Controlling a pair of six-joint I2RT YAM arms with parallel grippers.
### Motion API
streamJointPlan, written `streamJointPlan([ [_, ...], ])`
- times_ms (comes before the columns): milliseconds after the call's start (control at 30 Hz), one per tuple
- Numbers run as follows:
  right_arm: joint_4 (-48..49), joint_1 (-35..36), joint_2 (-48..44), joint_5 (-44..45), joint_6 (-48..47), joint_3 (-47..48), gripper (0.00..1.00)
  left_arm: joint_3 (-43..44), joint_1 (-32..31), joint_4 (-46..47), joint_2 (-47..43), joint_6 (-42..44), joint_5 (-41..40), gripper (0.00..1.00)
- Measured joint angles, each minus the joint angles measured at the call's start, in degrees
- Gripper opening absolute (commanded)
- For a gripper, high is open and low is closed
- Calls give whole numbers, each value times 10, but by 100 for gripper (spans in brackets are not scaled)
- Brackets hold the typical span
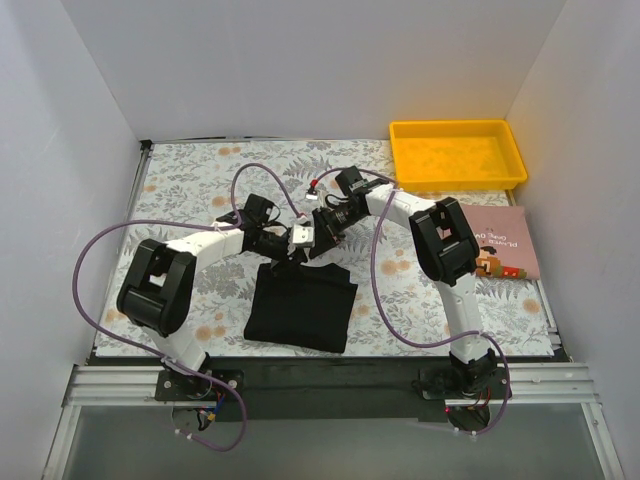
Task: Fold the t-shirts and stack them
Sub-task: Fold the tshirt
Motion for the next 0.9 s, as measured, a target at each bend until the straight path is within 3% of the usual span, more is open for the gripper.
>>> streamJointPlan([
  [100, 14, 0, 4, -2, 16, 0, 20, 0, -6, 0, 10, 5, -2, 46],
  [167, 19, 0, 7, -3, 23, 0, 18, 0, -9, -2, 20, 9, -4, 38],
  [333, 30, 0, 20, -3, 38, 0, 18, 0, -11, -9, 33, 18, -13, 31],
  [533, 32, 3, 33, -5, 48, 0, 13, -5, -13, -13, 31, 23, -14, 3],
  [900, 33, 49, 46, -42, 31, 2, 12, -112, -23, 33, -118, 24, -30, 0],
])
